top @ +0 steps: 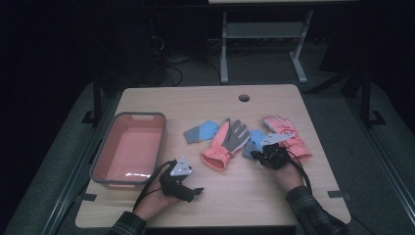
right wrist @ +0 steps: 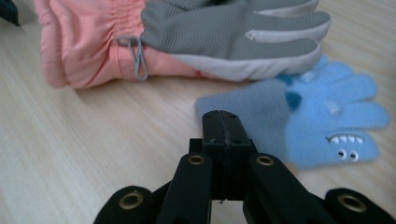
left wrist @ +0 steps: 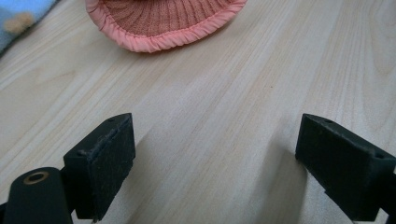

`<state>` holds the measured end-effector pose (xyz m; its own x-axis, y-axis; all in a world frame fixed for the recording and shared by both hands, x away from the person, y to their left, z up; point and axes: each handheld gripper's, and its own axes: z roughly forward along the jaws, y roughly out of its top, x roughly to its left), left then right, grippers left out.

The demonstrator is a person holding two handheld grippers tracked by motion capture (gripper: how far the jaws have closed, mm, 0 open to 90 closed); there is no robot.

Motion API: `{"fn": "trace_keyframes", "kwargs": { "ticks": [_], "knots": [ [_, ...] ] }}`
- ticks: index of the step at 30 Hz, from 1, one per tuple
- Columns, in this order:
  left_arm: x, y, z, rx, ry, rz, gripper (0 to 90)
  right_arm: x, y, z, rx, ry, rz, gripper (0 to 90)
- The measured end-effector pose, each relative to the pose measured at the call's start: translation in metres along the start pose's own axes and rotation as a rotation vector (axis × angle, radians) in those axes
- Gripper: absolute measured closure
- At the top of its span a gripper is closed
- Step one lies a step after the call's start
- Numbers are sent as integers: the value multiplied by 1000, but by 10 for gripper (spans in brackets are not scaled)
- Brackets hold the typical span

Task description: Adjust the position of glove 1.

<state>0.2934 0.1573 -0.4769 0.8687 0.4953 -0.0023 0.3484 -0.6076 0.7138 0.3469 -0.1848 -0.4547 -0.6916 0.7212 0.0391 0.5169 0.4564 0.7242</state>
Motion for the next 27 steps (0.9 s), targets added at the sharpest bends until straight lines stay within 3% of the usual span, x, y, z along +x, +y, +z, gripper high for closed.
{"fn": "trace_keyframes", "kwargs": {
  "ticks": [11, 27],
  "knots": [
    [0, 0, 0, 1, 0, 2, 114, -8, 11, 21, 34, -17, 4, 900],
    [0, 0, 2, -9, -4, -1, 114, -3, 4, 16, 53, 50, 6, 900]
  ]
}}
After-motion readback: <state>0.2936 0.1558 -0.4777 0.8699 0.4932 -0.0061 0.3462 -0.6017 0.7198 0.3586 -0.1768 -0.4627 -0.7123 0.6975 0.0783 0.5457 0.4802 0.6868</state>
